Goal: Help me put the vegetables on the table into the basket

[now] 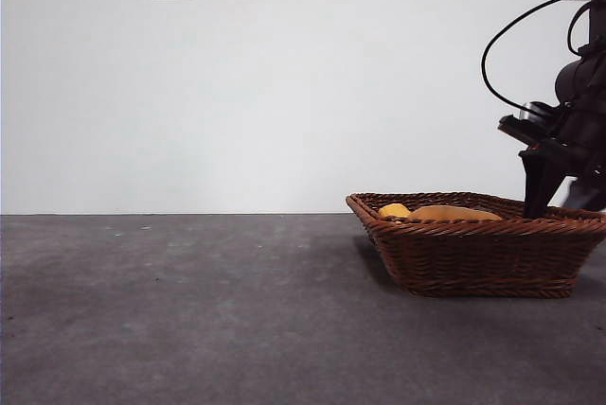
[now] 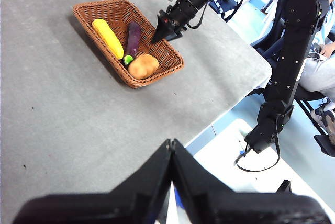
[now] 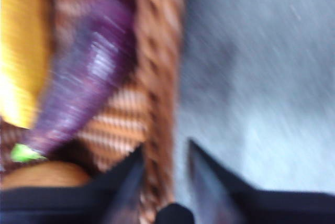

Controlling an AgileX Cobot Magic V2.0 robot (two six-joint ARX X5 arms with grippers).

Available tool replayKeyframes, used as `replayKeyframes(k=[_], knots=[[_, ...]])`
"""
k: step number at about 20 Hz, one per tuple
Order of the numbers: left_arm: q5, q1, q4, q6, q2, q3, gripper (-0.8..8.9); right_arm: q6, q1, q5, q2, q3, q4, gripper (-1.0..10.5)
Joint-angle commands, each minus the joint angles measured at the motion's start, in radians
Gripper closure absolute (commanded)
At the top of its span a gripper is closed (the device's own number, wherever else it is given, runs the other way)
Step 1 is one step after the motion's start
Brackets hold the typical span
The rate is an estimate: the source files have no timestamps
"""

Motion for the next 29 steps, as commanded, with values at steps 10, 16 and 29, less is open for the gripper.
replayKeyframes(k=[10,16,29], knots=[[-0.092,-0.002,0.002,0.209,0.003,-0.006,8.22,0.117,0.005,0.276,-0.604,0.009,-0.124,3.8],[-0.185,-0.002,0.002,0.24,0.004,-0.006,8.22,0.126,0.005,0.343,-0.963,0.009,-0.24,9.4],[-0.185,-0.002,0.002,0.24,0.032,-0.006,8.22,0.142,0.004,0.641,-1.163,0.01,-0.388,9.5]])
